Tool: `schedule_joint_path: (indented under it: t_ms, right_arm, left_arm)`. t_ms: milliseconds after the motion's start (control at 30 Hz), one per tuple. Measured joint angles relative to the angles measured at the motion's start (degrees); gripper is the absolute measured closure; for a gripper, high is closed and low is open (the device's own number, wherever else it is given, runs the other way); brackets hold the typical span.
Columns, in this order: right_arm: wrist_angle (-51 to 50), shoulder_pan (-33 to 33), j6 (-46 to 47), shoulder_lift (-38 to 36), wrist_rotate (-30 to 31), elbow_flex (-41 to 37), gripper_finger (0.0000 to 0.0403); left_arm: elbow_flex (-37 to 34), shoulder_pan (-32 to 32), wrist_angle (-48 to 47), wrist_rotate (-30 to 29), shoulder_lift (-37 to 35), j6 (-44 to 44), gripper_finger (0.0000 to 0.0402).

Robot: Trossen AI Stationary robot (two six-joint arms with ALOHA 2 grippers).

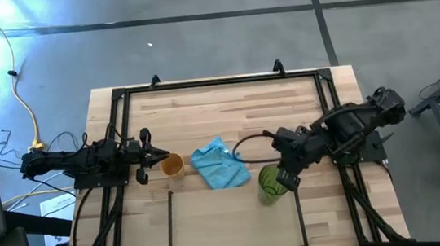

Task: Stack small to large cups/mugs on shelf
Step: Put the green cup on the shelf

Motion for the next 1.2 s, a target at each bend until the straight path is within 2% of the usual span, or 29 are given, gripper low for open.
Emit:
schedule_joint_path:
  t_ms: [400, 600, 833, 1200]
  right_arm:
    - [2.23, 3.52, 2.51, 3.57, -1.53, -0.02, 0.0403]
    - [2.75, 4.79, 3.38, 3.63, -0.36, -0.02, 0.0403]
    - [2.03, 5.15, 3.58, 3.63, 1.34, -0.02, 0.0403]
    - [0.72, 5.12, 5.43, 3.63, 0.56, 0.15, 0.0403]
  left_arm:
    - [0.0, -0.01, -0.02, 0.02, 0.0, -2.24, 0.0367]
    - [0.0, -0.01, -0.07, 0.02, 0.0, -2.81, 0.0367]
    - [0.0, -0.01, -0.09, 0.03, 0.0, -2.83, 0.0367]
    - [0.0, -0.01, -0.11, 0.03, 0.0, -2.82, 0.0367]
